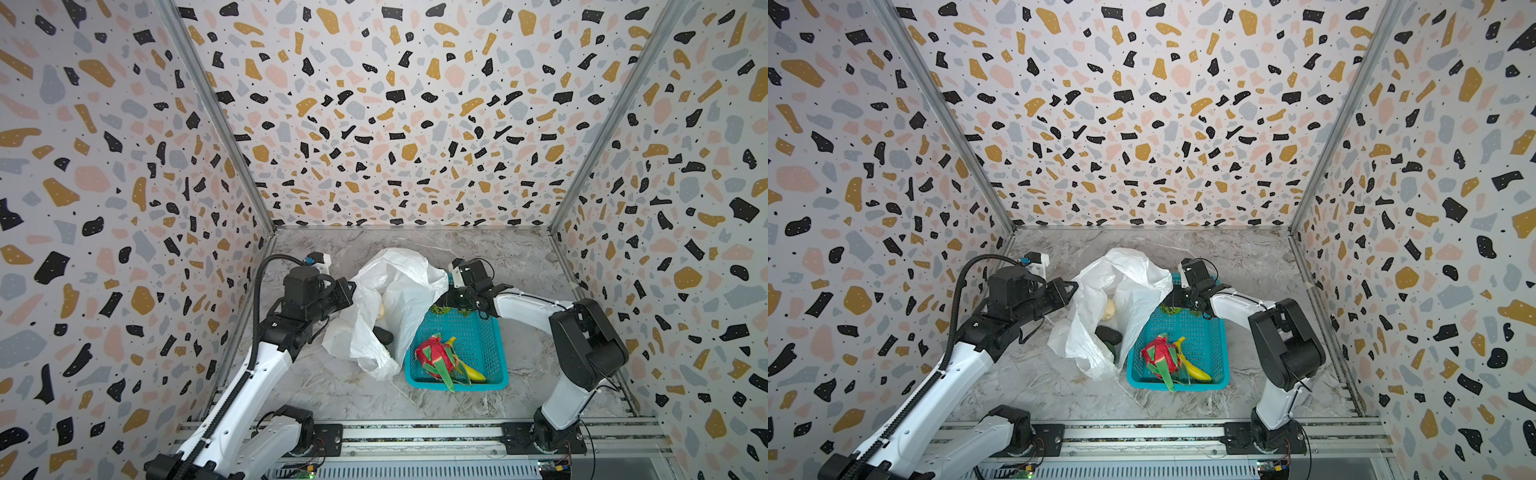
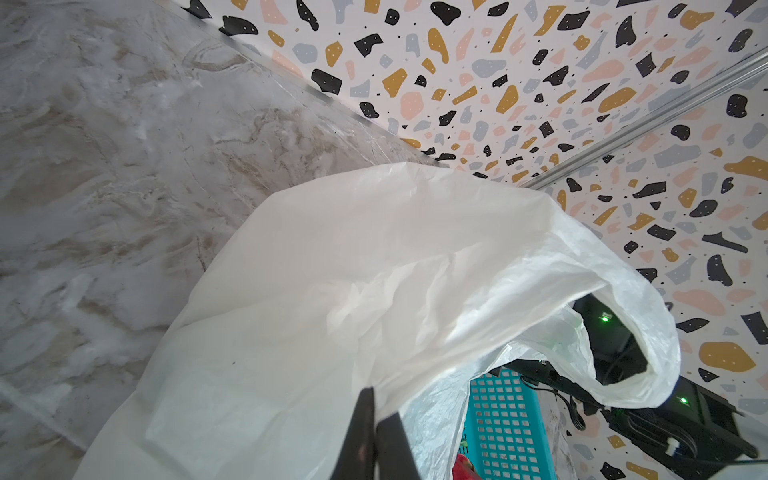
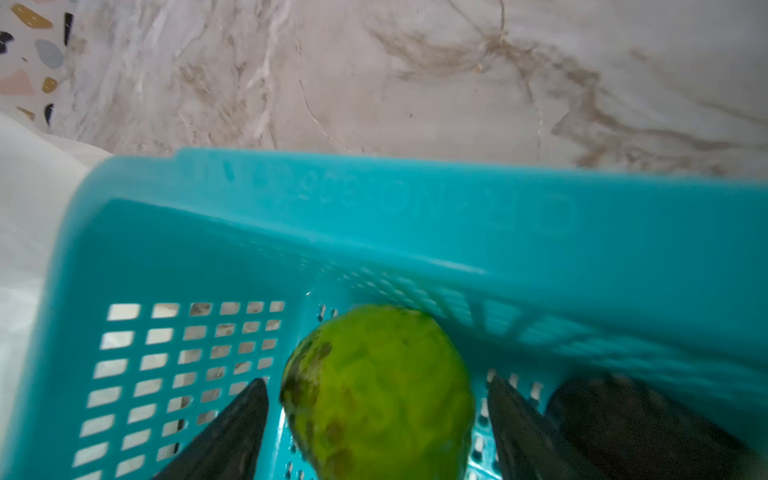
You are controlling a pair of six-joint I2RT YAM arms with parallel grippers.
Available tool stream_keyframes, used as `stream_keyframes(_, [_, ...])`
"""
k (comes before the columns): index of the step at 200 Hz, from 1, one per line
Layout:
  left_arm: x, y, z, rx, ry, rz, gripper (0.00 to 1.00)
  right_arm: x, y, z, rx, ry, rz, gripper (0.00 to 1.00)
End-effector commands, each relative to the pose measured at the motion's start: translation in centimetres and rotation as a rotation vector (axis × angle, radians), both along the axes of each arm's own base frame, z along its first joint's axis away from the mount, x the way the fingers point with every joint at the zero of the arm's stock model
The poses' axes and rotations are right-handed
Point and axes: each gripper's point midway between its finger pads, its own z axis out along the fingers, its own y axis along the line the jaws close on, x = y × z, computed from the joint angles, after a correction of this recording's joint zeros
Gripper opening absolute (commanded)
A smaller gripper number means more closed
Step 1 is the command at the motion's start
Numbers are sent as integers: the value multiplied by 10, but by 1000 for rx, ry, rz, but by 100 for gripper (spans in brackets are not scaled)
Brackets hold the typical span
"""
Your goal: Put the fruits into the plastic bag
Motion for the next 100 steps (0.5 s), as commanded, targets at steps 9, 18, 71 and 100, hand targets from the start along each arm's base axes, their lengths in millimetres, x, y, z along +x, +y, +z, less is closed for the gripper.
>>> stream_keyframes(9, [1, 1, 4, 2, -29, 4, 0, -2, 14, -5, -21, 21, 40, 78])
stream_keyframes(18, [1, 1, 5, 3, -30, 3, 0, -3, 16, -7, -20, 25, 43, 75])
stream_keyframes(71, [1, 1, 3, 9, -27, 4, 0, -12, 8, 21, 11, -46, 8, 49])
stream_keyframes(100, [2, 1, 2, 8, -24, 5, 0, -19, -12, 66, 29, -161, -61, 49])
